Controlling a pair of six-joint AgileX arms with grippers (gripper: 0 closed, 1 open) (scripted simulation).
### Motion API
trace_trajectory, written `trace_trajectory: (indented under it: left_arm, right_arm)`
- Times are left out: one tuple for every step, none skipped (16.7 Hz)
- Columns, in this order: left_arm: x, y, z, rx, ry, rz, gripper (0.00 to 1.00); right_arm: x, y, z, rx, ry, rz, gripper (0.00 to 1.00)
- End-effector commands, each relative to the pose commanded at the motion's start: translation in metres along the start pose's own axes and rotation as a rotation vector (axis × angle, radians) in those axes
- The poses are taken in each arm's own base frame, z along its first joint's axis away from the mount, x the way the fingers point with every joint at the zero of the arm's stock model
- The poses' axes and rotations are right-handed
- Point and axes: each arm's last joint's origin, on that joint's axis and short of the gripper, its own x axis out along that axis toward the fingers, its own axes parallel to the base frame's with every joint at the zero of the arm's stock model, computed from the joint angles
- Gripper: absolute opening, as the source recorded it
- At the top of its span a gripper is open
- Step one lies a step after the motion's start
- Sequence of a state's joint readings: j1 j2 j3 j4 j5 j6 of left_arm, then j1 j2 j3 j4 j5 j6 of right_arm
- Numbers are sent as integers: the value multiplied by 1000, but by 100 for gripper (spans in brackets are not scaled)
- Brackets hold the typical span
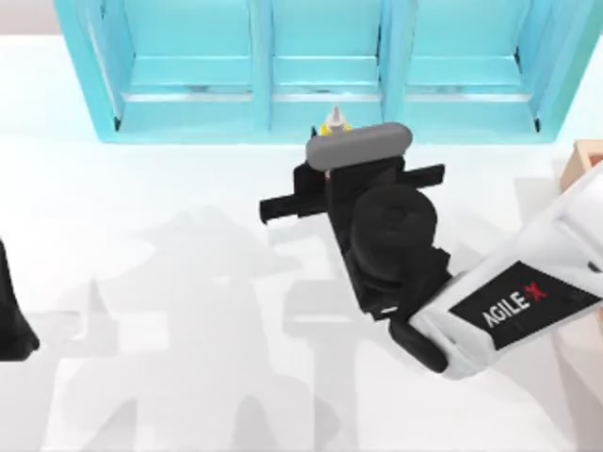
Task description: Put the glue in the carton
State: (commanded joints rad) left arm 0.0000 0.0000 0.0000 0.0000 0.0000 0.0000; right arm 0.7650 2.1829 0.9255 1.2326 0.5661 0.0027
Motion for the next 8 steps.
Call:
trace_trajectory:
  left_arm:
    - [0,0,0,0,0,0,100]
    - [0,0,0,0,0,0,100]
    - [0,0,0,0,0,0,100]
    - [0,0,0,0,0,0,100]
    - [0,0,0,0,0,0,100]
    - [0,0,0,0,0,0,100]
    - [0,0,0,0,0,0,100]
    - [0,0,0,0,0,0,100]
  right_arm:
    - [7,-19,0,-3,3,31,0]
    - [14,-39,0,-5,5,62,0]
    - [20,-60,0,-8,7,93,0]
    - [24,-83,0,-10,9,125,0]
    - [27,-106,-1,-12,10,156,0]
    - [29,-131,-1,-15,11,187,0]
    - [28,-155,-1,-17,11,217,0]
    - [26,-180,-1,-19,10,247,0]
